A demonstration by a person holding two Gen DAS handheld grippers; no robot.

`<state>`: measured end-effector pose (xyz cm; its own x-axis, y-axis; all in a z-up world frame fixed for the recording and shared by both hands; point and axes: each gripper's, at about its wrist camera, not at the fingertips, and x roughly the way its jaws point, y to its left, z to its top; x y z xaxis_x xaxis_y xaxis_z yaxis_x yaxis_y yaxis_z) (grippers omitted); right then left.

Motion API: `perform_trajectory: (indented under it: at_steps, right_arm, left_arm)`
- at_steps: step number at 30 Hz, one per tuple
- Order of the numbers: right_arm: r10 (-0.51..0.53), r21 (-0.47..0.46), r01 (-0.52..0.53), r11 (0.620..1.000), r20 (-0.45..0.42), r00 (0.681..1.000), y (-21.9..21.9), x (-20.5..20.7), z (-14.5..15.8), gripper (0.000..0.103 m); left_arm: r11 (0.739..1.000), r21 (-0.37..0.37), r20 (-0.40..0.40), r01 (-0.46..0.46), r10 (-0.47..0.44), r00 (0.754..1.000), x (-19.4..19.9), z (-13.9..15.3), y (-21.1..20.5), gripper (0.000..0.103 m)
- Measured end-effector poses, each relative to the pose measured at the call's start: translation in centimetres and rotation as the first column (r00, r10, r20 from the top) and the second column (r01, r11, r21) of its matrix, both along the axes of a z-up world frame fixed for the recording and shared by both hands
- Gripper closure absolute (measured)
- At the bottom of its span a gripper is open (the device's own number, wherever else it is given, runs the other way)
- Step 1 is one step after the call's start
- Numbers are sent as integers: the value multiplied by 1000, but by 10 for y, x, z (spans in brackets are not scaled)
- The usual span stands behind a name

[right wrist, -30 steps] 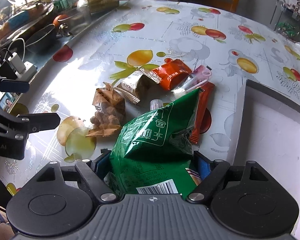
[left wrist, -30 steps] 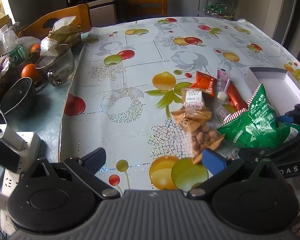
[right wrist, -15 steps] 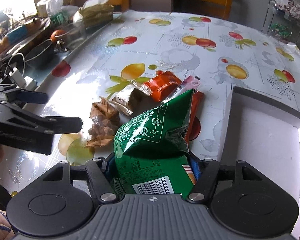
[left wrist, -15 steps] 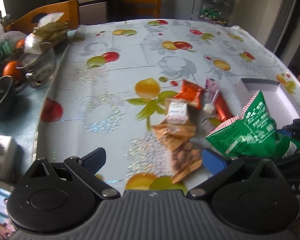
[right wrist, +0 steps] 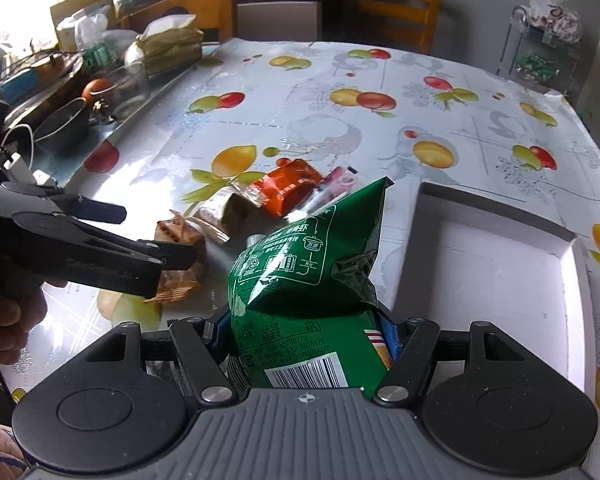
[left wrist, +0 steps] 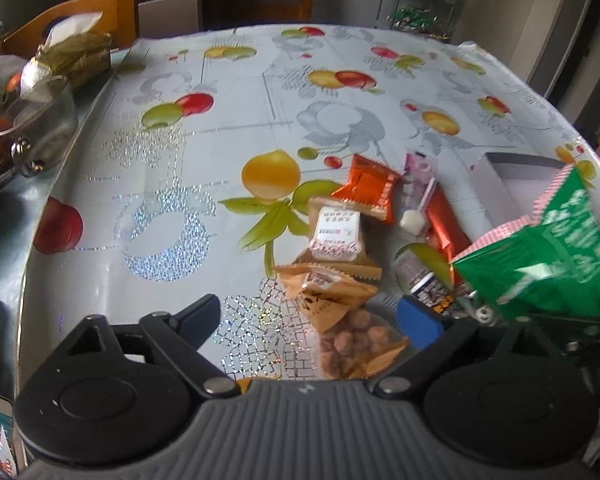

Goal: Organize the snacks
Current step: 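Grasp the brown peanut bag with the left gripper while right holds green bag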

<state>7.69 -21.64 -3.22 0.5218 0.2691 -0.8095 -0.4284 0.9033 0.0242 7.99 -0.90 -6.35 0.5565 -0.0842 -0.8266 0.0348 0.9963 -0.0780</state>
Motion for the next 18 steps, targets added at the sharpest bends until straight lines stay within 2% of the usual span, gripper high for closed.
perform_trajectory:
  at_steps: [14,18]
  right_arm:
    - [-24,7,24,1000,16,1000,-17,-3,5,36]
    - [-30,11,29,1000,19,999,-20,-3,7,36]
  left_arm:
    - [999,5,-11,52,-51,999,4,-17,-15,29]
    - [997,-11,-22,77,-77,997,4,-23,-17,49]
